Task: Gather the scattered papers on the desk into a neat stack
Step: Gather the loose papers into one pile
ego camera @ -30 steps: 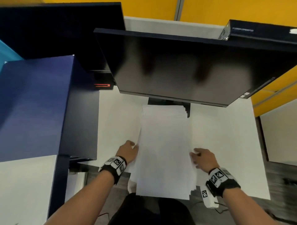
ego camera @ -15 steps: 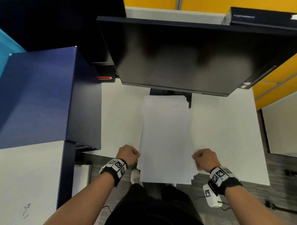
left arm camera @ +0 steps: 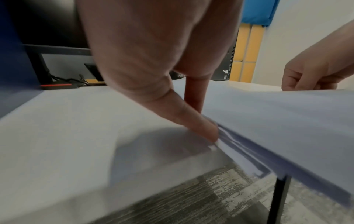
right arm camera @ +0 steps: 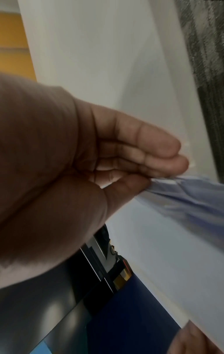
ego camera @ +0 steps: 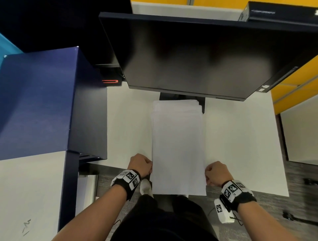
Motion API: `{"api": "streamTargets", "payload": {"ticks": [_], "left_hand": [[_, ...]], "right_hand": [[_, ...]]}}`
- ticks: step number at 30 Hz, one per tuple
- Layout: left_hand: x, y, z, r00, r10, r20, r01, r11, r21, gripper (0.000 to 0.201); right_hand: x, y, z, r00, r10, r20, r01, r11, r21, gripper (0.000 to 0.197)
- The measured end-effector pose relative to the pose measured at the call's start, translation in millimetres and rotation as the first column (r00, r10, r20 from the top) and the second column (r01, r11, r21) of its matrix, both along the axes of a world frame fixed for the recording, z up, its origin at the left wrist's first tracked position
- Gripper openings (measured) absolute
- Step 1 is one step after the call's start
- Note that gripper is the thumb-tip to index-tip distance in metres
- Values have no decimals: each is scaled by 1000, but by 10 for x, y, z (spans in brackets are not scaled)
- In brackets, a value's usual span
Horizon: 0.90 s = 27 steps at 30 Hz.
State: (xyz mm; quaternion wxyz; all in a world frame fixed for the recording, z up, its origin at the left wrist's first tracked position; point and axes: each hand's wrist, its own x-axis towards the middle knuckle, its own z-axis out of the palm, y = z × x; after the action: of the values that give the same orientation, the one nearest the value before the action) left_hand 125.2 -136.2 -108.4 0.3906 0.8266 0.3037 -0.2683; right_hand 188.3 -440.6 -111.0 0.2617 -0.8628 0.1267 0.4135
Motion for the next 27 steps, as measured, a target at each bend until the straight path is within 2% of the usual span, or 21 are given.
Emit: {"api": "streamTargets", "payload": {"ticks": [3,4,5,8,11,13,15,19,23,25,27], "left_hand": [[167,165,58,997,59,51,-63,996,63,23],[263,224,91,993,95,67,-100,992,73,27],[375,269,101,990,127,65,-132,988,78,39],[798,241,59,991,133,19,-134,988,79,78],[1154,-4,0,995,96,-10,-95,993,71,106],[1300,-147,-14,995,91,-42,-87,992,88,117],[1373,-210,-82,993,106,-45,-101,991,84,111],[1384,-201,-208,997,74,-38,-75,997,-15,75],[1289,-155,-229,997,81,0,-81,989,-120,61],[1199,-113,-206,991,108,78,-93,979,-181,51],[1062,-62,-89,976,162,145,-116,952,-283,43]], "right_hand": [[202,-107,43,994,-78,71,80,997,-21,23],[296,-144,53,988,-77,137,85,995,-48,24],[397,-163,54,977,-64,205,81,994,-76,27],[729,-61,-54,957,-39,286,68,993,-93,57],[972,244,-171,973,-25,228,60,987,-147,92],[1078,450,-205,981,-15,194,57,975,-214,105],[1191,588,-247,977,-44,206,85,978,-191,103],[1337,565,-356,975,-163,148,172,984,-50,88],[1262,513,-236,965,-224,137,207,970,126,57],[1154,488,-152,945,-276,174,222,936,274,44],[1003,449,-14,910,-379,168,277,857,435,41]]}}
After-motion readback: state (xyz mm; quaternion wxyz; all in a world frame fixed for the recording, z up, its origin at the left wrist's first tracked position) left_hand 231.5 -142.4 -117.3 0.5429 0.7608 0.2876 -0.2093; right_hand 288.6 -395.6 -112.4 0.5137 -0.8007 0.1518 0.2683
